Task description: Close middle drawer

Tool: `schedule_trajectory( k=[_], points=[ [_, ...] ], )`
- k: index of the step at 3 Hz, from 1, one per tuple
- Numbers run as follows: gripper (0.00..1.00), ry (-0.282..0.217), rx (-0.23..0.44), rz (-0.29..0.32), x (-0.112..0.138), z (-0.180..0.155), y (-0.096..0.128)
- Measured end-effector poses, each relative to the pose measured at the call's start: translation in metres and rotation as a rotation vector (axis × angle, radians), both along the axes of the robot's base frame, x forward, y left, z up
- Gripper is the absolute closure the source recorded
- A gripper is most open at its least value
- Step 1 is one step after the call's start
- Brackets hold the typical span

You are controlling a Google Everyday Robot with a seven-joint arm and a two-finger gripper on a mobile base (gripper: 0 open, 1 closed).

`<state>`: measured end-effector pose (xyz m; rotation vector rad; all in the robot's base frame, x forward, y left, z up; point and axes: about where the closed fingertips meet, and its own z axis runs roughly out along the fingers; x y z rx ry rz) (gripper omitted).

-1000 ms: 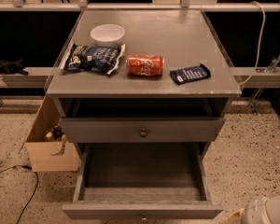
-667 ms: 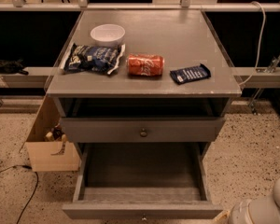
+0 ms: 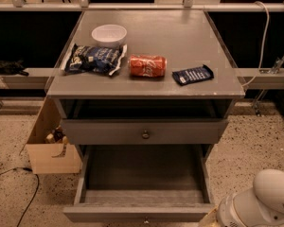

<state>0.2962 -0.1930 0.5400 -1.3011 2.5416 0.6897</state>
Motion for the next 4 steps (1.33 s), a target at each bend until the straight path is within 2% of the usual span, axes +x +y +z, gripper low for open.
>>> schedule_trajectory(
  k=[1, 2, 3, 4],
  points=[
    [1.0, 0.0, -0.001, 0.0, 0.0, -0.001, 0.0],
    [1.0, -0.005, 0.02, -0.026, -0.003, 0.004, -0.003],
    [1.0, 0.089, 0.028, -0.084, -0.005, -0.038, -0.002],
    [1.0, 0.177, 0.02, -0.12, 0.012, -0.094, 0.009]
  ],
)
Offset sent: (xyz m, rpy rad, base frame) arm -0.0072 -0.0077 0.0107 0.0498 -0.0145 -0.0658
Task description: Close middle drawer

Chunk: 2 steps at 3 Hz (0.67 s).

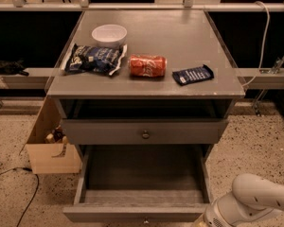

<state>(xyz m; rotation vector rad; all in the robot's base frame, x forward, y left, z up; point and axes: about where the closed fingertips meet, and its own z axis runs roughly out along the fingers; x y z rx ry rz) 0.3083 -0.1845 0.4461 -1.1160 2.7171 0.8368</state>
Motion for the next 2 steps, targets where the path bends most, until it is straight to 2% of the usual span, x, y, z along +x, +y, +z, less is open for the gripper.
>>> schedule_trajectory(
  k=[2],
  points=[
    [1.0, 0.0, -0.02, 0.003, -0.0008, -0.0049, 0.006]
  ],
)
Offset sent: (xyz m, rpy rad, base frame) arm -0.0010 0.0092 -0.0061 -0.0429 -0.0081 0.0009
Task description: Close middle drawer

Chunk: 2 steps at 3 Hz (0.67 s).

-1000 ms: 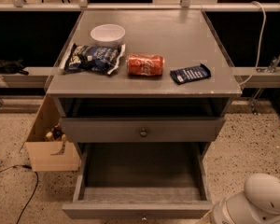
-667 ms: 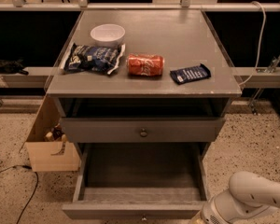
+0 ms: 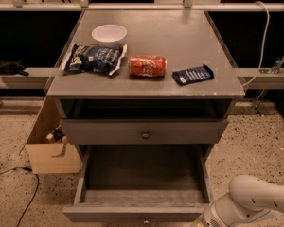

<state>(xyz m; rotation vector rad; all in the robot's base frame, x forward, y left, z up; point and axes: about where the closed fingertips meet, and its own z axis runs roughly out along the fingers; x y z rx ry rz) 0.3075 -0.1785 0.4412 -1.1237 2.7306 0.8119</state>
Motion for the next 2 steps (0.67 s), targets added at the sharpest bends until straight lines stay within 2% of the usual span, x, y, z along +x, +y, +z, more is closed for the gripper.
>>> schedule_trajectory(
  k=[2],
  points=[
    [1.0, -0.036, -0.067, 0.162, 0.003, -0.034, 0.06]
  ],
)
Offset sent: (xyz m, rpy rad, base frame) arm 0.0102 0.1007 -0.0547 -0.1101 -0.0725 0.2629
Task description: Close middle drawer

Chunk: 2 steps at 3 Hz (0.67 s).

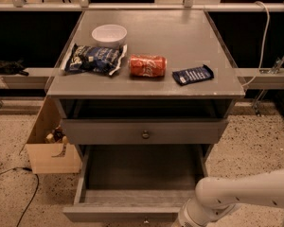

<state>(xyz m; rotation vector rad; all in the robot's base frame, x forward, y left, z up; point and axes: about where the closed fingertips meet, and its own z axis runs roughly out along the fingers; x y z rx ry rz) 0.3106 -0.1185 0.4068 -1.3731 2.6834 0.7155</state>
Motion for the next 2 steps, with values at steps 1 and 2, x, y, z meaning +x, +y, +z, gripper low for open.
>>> schedule_trajectory(
  k=[1, 2],
  points=[
    [0.81, -0.011, -0.002, 0.012, 0.0047, -0.0013, 0.0065],
    [0.59, -0.011, -0.002, 0.012, 0.0047, -0.0014, 0.0065]
  ],
)
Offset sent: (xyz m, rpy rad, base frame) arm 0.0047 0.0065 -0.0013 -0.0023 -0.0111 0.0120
